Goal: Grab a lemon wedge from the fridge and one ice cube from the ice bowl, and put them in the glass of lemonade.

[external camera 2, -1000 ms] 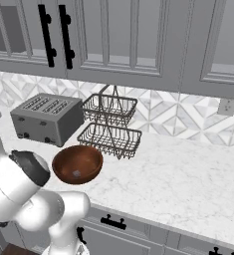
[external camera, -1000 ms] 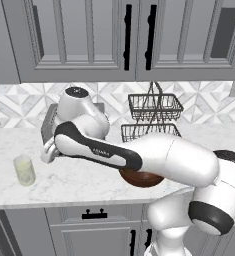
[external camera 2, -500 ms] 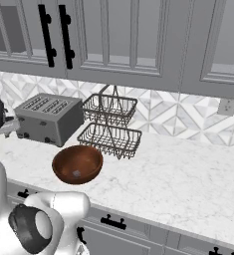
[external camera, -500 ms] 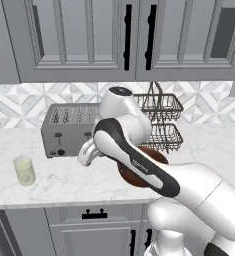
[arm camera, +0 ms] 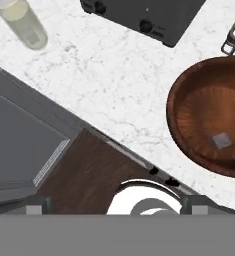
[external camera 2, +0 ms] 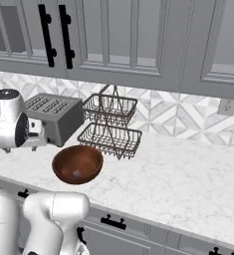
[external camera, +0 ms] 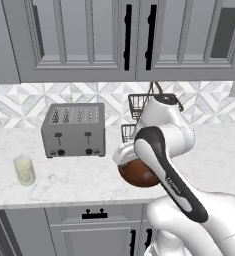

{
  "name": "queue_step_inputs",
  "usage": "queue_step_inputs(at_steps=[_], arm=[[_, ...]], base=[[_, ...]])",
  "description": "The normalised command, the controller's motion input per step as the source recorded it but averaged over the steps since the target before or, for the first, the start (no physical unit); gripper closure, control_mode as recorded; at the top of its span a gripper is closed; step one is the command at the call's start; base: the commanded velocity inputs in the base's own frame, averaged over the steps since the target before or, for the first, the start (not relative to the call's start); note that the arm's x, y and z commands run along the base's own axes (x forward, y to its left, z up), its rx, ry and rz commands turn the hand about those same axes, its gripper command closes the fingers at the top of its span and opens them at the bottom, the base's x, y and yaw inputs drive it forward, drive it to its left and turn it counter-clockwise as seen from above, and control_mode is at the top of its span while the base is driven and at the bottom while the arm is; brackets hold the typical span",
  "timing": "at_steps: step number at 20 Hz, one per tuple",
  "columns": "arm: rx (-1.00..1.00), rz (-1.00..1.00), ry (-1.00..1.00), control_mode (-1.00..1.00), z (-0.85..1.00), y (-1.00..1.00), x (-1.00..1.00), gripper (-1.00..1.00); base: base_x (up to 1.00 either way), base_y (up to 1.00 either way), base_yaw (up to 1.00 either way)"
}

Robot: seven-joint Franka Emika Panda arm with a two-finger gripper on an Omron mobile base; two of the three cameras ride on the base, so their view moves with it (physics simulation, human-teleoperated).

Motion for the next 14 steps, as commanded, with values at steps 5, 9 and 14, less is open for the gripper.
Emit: queue_step_inputs(at_steps=[5,9,14], arm=[[0.06,-0.50,0.22,-1.00,0.00,-1.00,-0.03,-1.00],[0.09,-0.41,0.20,-1.00,0.00,-1.00,-0.12,-1.00],[0.07,-0.29,0.08,-1.00,-0.08,-0.69,-0.14,-1.00]], base=[[0.00,0.00,0.00],[0.00,0.00,0.00],[0.00,0.00,0.00]])
